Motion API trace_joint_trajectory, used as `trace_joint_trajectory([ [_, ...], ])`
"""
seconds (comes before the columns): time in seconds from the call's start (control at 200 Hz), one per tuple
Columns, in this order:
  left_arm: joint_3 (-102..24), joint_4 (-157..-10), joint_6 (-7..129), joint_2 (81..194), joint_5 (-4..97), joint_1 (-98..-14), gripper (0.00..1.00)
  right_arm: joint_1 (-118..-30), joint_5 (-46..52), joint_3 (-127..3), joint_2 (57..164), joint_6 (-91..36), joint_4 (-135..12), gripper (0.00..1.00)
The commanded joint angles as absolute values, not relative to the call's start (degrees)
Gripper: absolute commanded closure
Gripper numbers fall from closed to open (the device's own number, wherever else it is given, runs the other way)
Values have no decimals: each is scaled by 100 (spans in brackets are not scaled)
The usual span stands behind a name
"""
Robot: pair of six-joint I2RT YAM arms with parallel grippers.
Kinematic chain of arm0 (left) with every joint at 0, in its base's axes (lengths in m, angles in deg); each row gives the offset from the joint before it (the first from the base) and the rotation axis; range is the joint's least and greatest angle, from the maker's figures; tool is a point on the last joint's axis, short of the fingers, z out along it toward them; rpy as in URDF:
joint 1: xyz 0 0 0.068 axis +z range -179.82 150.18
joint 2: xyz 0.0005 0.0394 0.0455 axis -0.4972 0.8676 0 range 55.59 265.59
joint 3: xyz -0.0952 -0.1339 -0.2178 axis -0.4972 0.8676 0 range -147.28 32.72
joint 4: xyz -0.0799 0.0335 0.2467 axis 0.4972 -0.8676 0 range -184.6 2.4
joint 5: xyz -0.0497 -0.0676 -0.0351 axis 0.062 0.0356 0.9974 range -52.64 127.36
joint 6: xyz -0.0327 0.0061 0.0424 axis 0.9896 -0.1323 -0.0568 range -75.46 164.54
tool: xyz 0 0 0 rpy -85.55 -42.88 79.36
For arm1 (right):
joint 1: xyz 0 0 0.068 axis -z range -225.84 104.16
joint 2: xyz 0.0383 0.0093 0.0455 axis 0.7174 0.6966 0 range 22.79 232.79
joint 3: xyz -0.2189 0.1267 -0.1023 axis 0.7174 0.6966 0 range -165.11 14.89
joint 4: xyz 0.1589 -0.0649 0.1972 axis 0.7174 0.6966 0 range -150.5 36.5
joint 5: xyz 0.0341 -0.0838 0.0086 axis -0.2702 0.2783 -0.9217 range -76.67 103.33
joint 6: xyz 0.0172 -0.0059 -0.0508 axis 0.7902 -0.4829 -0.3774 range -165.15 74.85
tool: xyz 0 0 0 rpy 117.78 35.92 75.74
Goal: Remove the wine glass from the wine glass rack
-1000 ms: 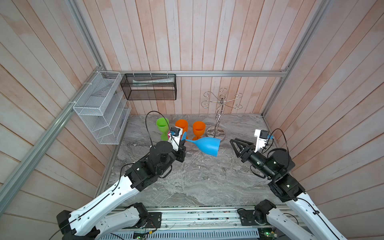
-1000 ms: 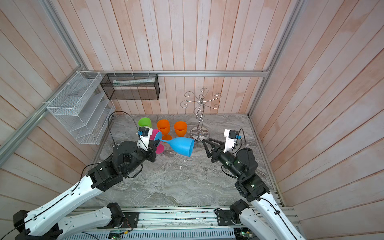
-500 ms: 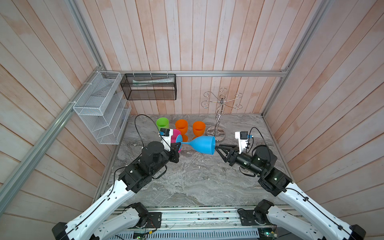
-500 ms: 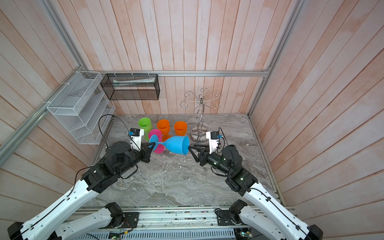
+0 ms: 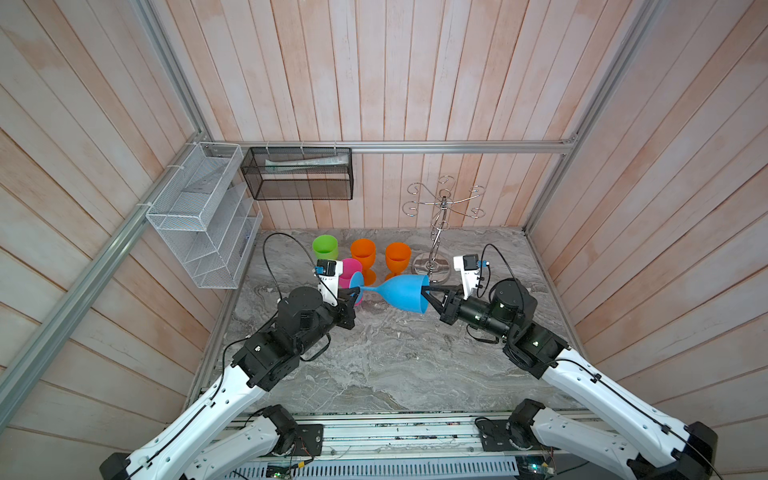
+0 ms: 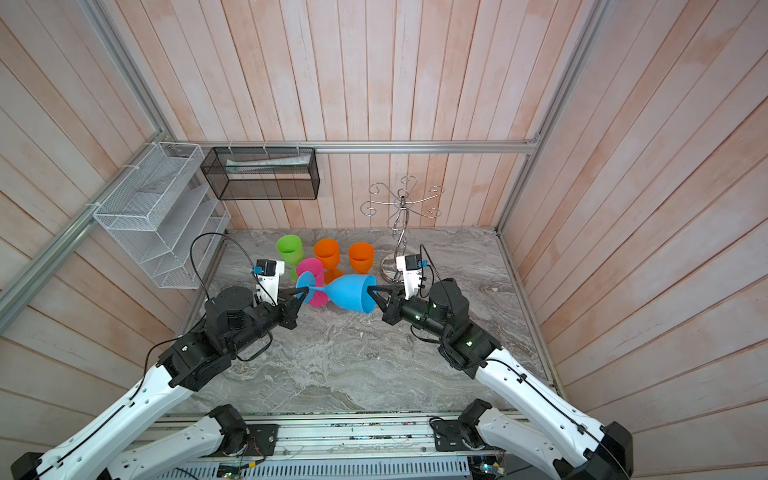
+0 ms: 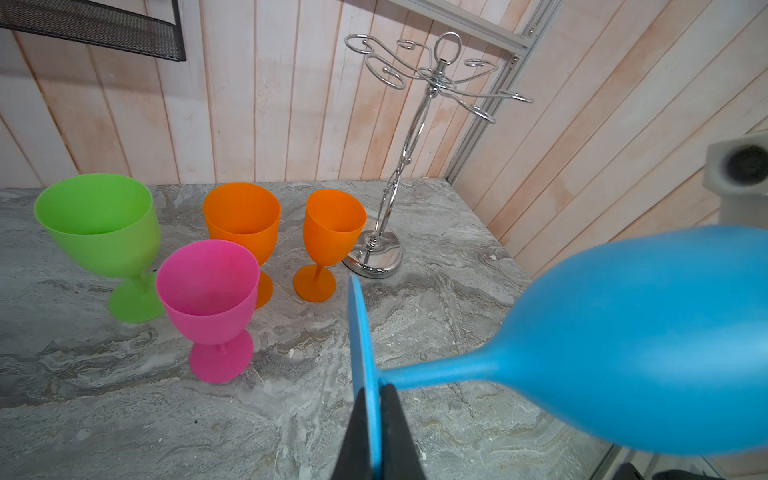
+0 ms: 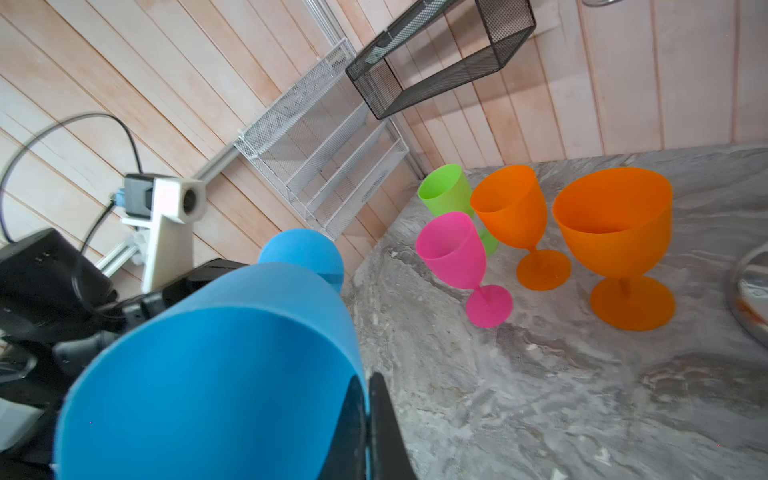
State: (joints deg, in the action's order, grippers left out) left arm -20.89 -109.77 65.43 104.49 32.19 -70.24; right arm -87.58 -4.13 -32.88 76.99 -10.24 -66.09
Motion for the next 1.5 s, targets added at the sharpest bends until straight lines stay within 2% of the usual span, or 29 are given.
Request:
trace_joint_trajectory([
  [0.0, -2002, -10764, 6539, 10321, 3299, -7034, 100, -8877, -299, -3581, 7861, -1128, -6513, 100],
  [0.105, -2006, -10853, 6511, 10282, 3134, -7025, 87, -8969, -108, -3859, 8011, -1235, -6237, 100],
  [0.165, -2036, -10948, 6477, 10260, 2995, -7021, 72, -8977, 20, -4017, 8113, -1274, -6022, 100],
  [0.24, -2087, -11105, 6417, 10223, 2832, -7008, 47, -8991, 232, -4310, 8239, -1387, -5607, 100],
  [0.285, -2123, -11209, 6385, 10199, 2713, -6997, 37, -8988, 351, -4444, 8277, -1440, -5388, 100],
  [0.41, -2251, -11562, 6252, 10153, 2325, -6990, 17, -8988, 637, -4932, 8441, -1608, -4607, 100],
  [0.495, -2311, -11787, 6156, 10128, 1990, -6982, 9, -8987, 854, -5295, 8621, -1707, -3985, 100],
  [0.815, -2381, -12381, 5686, 10218, 1138, -6893, 3, -8988, 1565, -6226, 9470, -1718, -2573, 100],
  [1.495, -1616, -11985, 5387, 9922, 1381, -6821, 3, -9087, 2153, -8888, 12745, -2344, -745, 100],
])
